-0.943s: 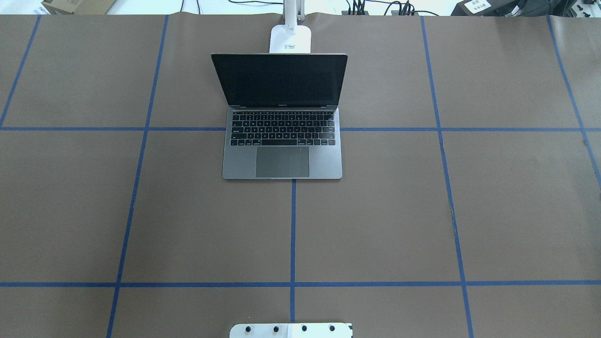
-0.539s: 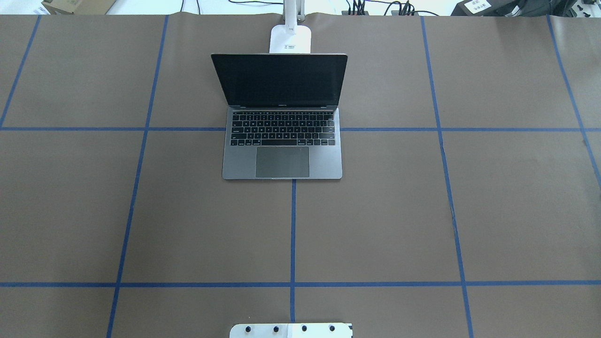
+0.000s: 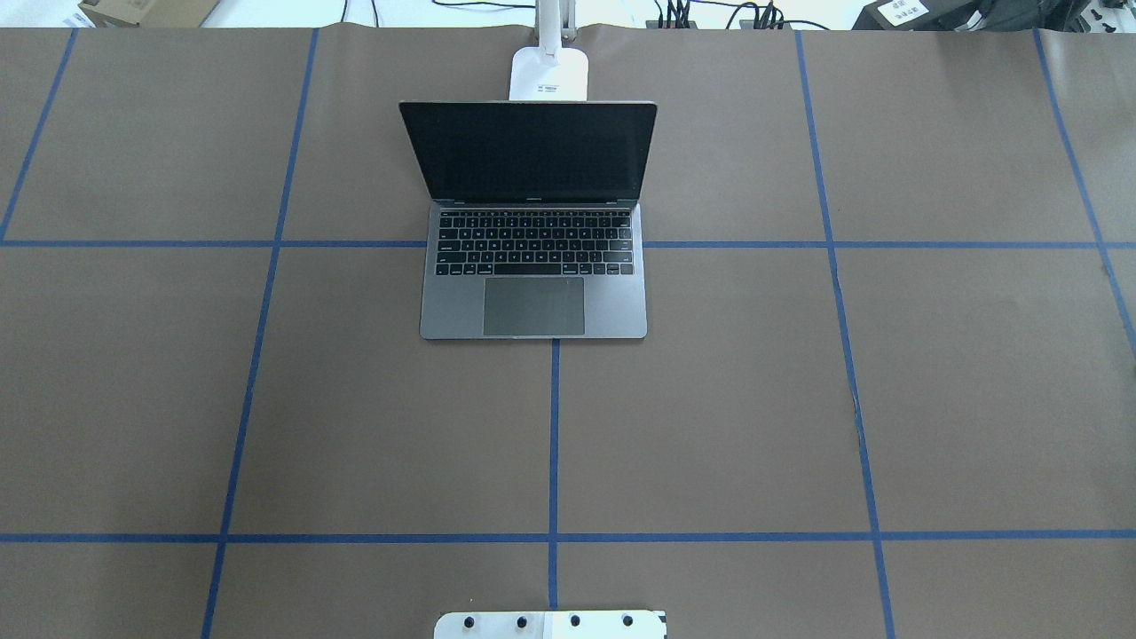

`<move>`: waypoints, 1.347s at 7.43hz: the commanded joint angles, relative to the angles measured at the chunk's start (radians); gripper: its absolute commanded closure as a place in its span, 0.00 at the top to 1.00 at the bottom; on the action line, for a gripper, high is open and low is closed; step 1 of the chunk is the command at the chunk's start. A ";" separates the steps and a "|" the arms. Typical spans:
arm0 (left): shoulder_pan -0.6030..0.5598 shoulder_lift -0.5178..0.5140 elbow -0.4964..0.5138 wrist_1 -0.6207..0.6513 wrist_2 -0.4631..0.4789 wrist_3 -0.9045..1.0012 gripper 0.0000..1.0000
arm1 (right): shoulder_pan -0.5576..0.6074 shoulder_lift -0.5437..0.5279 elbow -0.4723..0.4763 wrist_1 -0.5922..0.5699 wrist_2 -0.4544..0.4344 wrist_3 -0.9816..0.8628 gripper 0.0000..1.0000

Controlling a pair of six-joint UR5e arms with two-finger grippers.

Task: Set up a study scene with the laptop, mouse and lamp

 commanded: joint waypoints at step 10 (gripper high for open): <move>-0.001 0.017 -0.044 0.005 0.004 -0.023 1.00 | -0.066 -0.009 -0.079 0.031 0.069 -0.089 0.91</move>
